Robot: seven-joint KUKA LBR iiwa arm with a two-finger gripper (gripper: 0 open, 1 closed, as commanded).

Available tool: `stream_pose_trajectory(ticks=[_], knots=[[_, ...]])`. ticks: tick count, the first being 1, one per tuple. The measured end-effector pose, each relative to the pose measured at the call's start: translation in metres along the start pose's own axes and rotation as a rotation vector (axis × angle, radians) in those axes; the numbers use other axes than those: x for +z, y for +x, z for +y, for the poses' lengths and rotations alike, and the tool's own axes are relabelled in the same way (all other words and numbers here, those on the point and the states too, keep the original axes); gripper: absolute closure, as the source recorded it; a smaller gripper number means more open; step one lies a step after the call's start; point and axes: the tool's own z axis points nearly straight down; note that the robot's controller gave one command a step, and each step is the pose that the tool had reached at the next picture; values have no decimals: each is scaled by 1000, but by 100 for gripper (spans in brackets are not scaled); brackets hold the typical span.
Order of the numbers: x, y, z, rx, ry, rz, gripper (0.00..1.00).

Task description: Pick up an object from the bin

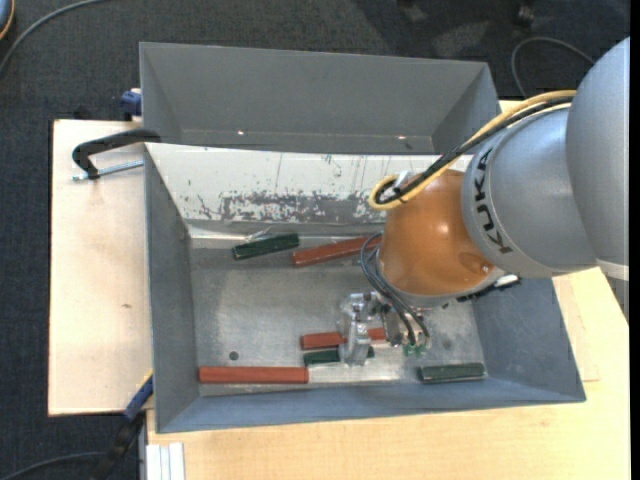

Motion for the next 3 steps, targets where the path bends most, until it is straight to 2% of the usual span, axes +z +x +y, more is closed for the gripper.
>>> stream_pose_trajectory(ticks=[1, 2, 3], knots=[[-87, -14, 4, -43, 0, -12, 100], [-82, -12, 4, -42, 1, -2, 0], [8, -20, -31, -28, 2, 9, 0]])
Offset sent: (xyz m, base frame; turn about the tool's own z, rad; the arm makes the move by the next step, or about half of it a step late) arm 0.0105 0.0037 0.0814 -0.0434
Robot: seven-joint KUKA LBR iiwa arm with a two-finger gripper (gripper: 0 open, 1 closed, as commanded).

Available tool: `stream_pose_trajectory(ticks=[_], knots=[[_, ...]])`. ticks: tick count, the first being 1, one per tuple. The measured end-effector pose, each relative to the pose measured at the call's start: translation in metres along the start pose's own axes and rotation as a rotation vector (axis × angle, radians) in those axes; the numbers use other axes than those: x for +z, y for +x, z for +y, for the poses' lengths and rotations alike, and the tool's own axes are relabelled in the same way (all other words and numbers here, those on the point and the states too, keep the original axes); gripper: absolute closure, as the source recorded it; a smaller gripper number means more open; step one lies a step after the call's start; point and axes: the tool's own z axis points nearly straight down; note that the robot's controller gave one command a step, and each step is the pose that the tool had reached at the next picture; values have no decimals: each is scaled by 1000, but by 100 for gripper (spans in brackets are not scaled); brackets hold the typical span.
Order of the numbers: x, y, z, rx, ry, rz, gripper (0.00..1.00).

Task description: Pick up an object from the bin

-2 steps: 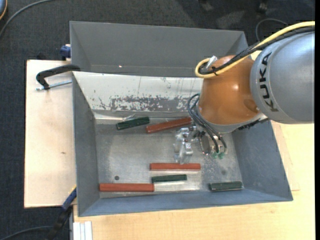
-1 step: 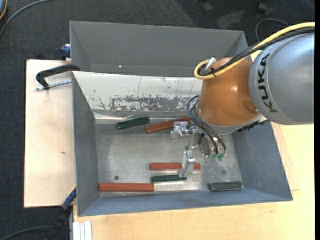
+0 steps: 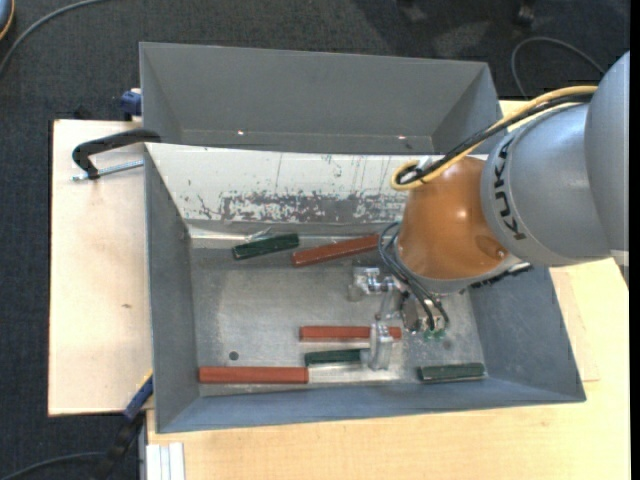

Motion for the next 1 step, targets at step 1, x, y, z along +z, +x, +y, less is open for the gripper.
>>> stream_pose_trajectory(ticks=[1], knots=[[-7, -2, 2, -2, -1, -8, 100]])
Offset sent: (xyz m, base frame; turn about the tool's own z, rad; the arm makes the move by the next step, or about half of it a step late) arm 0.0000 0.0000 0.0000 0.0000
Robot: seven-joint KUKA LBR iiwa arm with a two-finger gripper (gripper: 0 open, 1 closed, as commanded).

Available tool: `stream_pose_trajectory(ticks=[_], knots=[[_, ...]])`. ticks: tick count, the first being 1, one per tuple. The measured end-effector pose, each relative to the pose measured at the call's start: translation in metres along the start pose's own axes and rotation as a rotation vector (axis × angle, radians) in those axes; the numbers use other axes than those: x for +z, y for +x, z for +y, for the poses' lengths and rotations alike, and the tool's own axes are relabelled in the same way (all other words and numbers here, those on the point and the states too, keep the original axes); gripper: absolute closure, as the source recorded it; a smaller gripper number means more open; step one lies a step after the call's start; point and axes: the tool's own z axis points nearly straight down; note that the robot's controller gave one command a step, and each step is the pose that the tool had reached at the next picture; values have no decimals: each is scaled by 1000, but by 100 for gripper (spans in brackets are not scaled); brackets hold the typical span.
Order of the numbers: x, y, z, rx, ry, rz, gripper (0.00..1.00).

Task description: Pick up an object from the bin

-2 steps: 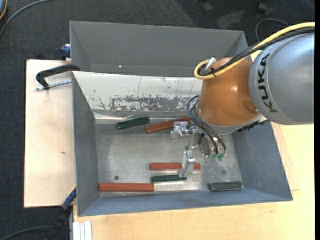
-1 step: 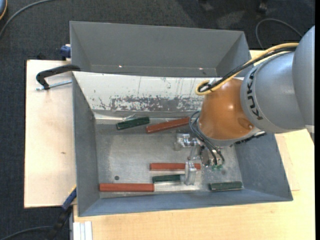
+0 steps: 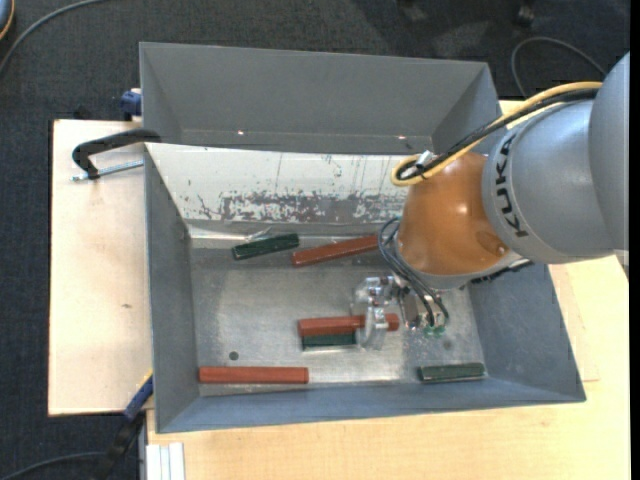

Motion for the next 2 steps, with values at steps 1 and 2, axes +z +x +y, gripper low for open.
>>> stream_pose_trajectory(ticks=[1, 2], knots=[[-68, -10, 19, -13, -1, -11, 100], [-141, -23, 5, -3, 1, -13, 100]])
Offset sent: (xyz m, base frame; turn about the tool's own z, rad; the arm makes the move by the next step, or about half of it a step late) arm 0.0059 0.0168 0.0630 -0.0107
